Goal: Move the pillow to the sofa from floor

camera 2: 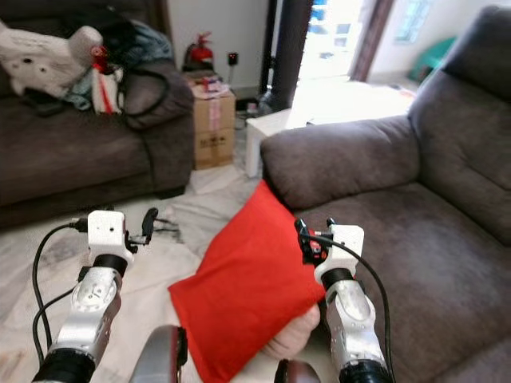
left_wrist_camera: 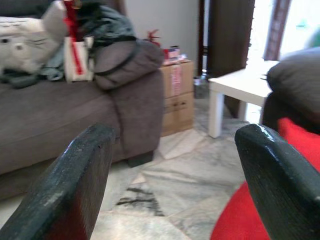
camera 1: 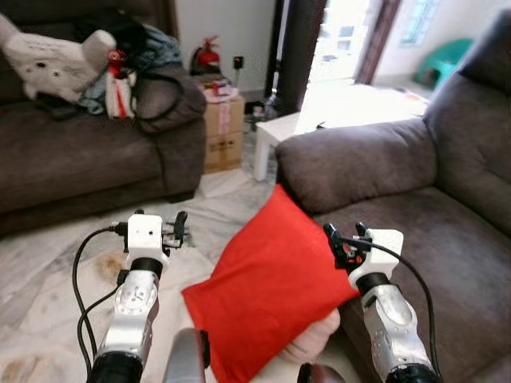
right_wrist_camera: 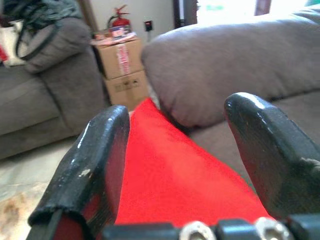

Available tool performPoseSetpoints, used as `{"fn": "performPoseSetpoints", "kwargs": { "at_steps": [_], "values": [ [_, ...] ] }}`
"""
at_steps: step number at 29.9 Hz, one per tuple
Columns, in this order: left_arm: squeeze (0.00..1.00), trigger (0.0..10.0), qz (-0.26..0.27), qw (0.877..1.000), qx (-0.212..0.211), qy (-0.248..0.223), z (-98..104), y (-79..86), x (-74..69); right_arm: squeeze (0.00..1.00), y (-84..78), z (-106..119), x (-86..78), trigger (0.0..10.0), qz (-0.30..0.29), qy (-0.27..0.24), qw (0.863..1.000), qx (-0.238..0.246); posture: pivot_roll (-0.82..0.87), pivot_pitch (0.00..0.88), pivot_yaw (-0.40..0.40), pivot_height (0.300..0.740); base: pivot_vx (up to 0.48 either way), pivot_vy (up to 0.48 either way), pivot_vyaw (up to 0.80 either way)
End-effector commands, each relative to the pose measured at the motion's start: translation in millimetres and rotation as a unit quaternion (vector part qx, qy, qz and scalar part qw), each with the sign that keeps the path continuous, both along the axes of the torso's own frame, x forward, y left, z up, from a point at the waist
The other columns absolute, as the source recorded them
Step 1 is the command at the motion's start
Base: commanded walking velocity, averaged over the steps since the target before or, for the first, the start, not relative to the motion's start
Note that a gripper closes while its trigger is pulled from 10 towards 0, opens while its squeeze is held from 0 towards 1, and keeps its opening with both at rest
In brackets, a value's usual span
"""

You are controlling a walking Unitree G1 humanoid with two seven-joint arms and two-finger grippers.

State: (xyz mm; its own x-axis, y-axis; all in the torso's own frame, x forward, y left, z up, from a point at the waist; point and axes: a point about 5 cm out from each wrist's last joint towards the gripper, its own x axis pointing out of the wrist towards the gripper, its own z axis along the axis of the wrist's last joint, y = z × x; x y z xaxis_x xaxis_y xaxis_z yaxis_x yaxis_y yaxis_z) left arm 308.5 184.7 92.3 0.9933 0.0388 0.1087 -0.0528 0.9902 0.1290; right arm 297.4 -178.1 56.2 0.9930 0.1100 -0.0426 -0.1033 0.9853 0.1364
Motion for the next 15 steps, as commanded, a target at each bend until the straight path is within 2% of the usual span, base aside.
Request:
{"fn": "performPoseSetpoints", "kwargs": {
  "at_steps": [1, 5, 15],
  "values": [
    [0.00, 10.0, -0.005, 1.000, 0.004, -0.010, 5.7, -3.4, 3.2, 0.00, -4.0, 4.3, 2.2, 10.0, -0.006, -0.006, 1.000, 0.000, 0.00, 0.000, -0.068, 0.611, 0.000, 0.000, 0.00],
    [0.00, 10.0, -0.004, 1.000, 0.004, -0.010, 5.4, -3.3, 3.0, 0.00, -3.8, 3.9, 2.4, 10.0, -0.004, -0.003, 1.000, -0.002, 0.00, 0.000, -0.068, 0.611, 0.000, 0.000, -0.23],
    [0.00, 10.0, -0.004, 1.000, 0.003, -0.010, 5.5, -3.1, 3.2, 0.00, -2.8, 3.8, 2.6, 10.0, -0.001, -0.004, 1.000, -0.004, 0.00, 0.000, -0.067, 0.611, 0.000, 0.000, -0.73]
  ]
}}
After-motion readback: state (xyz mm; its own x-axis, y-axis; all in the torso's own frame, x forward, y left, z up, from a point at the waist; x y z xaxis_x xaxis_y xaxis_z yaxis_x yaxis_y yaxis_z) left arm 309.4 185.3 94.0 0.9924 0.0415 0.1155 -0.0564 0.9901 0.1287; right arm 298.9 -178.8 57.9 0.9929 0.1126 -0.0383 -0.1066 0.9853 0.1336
